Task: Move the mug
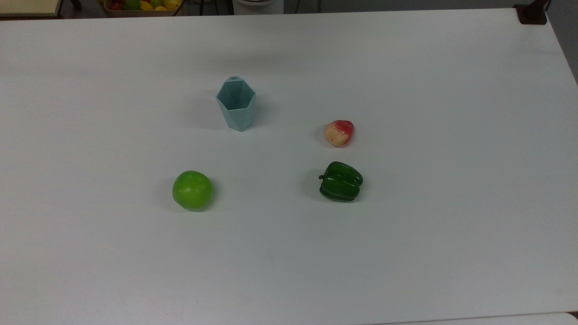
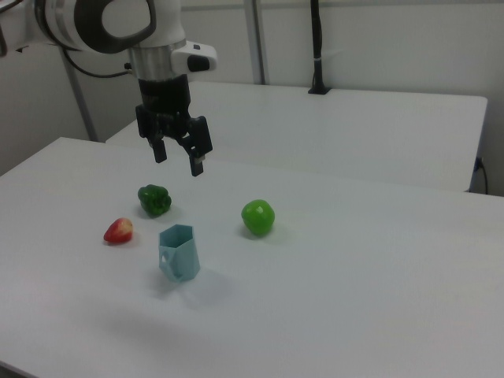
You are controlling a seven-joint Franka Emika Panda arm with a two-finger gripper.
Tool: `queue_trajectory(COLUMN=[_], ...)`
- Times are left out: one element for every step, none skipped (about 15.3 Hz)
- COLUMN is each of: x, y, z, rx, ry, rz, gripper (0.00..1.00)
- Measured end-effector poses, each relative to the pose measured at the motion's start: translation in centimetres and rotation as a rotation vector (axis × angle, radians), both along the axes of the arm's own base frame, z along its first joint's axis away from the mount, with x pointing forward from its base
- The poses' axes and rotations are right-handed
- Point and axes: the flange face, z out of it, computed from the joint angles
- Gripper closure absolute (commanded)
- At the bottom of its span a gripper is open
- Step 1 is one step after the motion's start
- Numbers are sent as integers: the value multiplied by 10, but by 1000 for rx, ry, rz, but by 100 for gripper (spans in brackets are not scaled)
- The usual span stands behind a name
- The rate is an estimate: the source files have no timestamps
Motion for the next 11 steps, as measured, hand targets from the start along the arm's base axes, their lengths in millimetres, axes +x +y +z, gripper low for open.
queue_trajectory(x=[0,1,2,3,4,5,5,6,6,6,6], y=[0,1,1,2,2,2,2,3,3,3,3], z=[1,1,0,-1,-2,-3,-4,-4,-4,-4,-4], rx=[0,3,9,12,14,15,15,15,15,15,16], ry=[-2,-5,-10,-12,-12,-11,-10,-10,-10,-10,-10], rz=[0,8,22,30,35,38,40,41,41,42,42], gripper=[0,0,0,0,0,0,0,0,0,0,0])
